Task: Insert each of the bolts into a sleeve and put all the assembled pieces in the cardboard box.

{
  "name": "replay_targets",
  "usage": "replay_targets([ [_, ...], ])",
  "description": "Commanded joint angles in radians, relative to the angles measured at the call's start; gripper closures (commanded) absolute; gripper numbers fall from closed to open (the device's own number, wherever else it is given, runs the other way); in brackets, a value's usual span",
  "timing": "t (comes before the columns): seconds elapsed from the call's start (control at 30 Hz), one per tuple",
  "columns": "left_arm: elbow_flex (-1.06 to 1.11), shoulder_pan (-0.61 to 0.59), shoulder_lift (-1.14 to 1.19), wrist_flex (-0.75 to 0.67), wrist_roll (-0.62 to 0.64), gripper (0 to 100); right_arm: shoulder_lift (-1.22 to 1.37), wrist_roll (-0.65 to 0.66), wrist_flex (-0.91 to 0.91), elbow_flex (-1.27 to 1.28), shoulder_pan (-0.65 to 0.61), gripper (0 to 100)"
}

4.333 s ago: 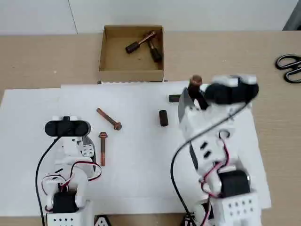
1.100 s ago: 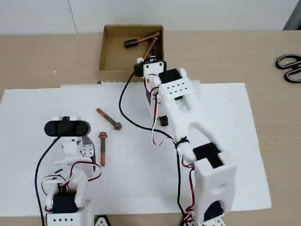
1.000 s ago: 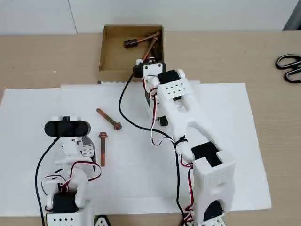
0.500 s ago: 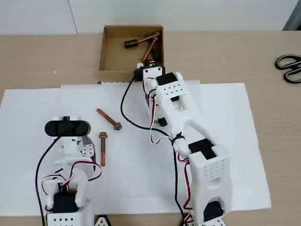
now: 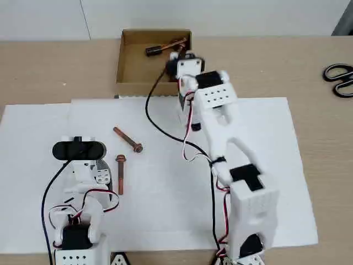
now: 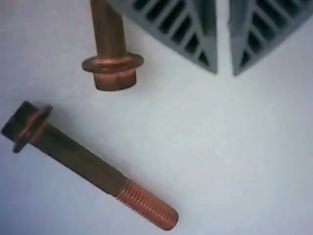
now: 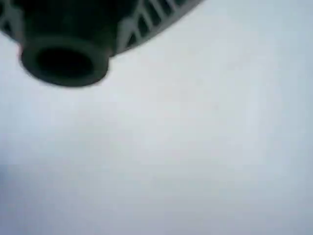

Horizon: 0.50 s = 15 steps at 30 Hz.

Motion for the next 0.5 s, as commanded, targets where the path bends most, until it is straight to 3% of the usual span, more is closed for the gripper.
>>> replay_targets([
  [0.0, -0.01, 0.0, -0.006, -0.02, -0.012, 99, -0.168, 0.097, 0.105, -0.057, 0.028, 99.6],
  [0.27, -0.318, 0.0, 0.025, 0.118, -0.066, 99, -0.305, 0.13, 0.199, -0.055, 0.22, 99.6],
  [0.47, -0.638, -0.002, 0.336, 0.288, -0.086, 99, -0.337, 0.121, 0.199, -0.055, 0.401, 99.6],
])
